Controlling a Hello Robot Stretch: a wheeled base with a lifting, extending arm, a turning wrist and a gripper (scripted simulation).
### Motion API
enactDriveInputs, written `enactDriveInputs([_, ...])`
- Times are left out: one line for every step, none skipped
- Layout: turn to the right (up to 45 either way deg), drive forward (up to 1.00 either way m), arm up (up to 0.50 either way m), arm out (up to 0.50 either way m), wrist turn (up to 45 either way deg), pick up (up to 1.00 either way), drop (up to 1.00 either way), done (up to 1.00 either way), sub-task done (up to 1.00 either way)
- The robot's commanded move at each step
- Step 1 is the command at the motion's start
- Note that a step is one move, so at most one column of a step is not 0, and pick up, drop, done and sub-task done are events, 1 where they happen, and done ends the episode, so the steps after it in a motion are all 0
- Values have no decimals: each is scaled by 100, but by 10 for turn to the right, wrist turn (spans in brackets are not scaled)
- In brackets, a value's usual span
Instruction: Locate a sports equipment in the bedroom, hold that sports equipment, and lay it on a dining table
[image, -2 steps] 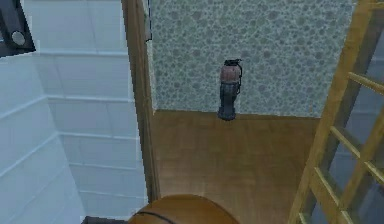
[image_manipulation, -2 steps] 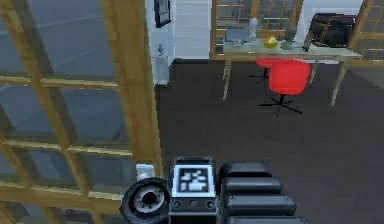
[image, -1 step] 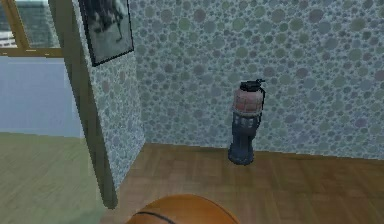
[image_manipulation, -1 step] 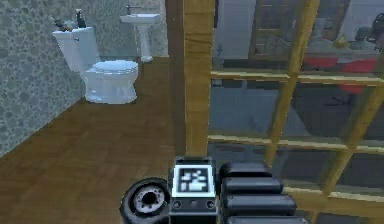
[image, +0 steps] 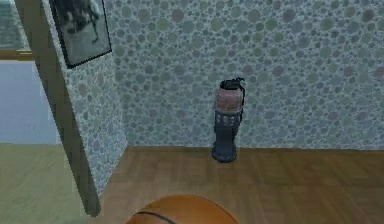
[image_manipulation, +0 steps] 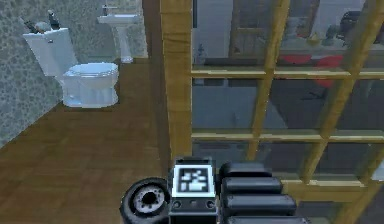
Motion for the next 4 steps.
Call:
enactDriveInputs([0,15,0,0,0,0,0,0,0])
enactDriveInputs([0,15,0,0,0,0,0,0,0])
enactDriveInputs([-450,0,0,0,0,0,0,0,0])
enactDriveInputs([-150,0,0,0,0,0,0,0,0])
